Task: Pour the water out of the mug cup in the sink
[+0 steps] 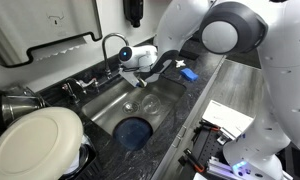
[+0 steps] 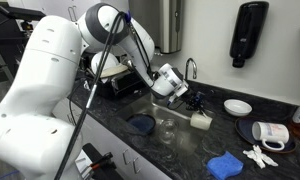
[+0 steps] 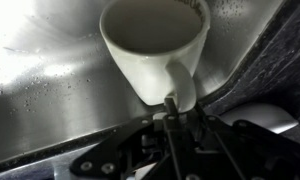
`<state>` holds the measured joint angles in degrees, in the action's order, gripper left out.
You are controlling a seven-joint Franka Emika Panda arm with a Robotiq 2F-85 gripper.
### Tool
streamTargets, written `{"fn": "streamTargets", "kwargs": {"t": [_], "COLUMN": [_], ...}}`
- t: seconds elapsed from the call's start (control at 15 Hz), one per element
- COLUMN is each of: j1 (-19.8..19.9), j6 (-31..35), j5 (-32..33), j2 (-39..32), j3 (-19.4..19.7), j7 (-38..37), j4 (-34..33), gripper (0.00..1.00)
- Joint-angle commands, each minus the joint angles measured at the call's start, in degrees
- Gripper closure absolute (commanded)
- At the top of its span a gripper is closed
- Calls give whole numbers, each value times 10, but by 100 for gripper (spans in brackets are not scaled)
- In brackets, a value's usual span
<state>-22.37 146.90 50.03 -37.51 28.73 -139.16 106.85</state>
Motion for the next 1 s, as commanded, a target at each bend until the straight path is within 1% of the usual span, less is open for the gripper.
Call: {"fn": "streamTargets", "kwargs": {"t": [0.0,0.13,0.27,0.4,0.6,0.67,0.8,0.87,0.93], "j1": [28,62,118,176,250,273,321,375,407], "j6": [-46,-42,1,47,111,129,144,134,133], "j5": [54,54,25,-18,-124,-170,-274,-297,-335], "j2": [29,40,48,48,36,32,26,26,23], "j3": [-44,-80,-125,-163,-198,-209,-244,-296,-326], "j7": [-27,-6,45,100,206,251,347,382,434], "j4": [-1,4,13,18,22,26,34,33,34], "gripper": [96,96,96,96,96,96,96,96,96]}}
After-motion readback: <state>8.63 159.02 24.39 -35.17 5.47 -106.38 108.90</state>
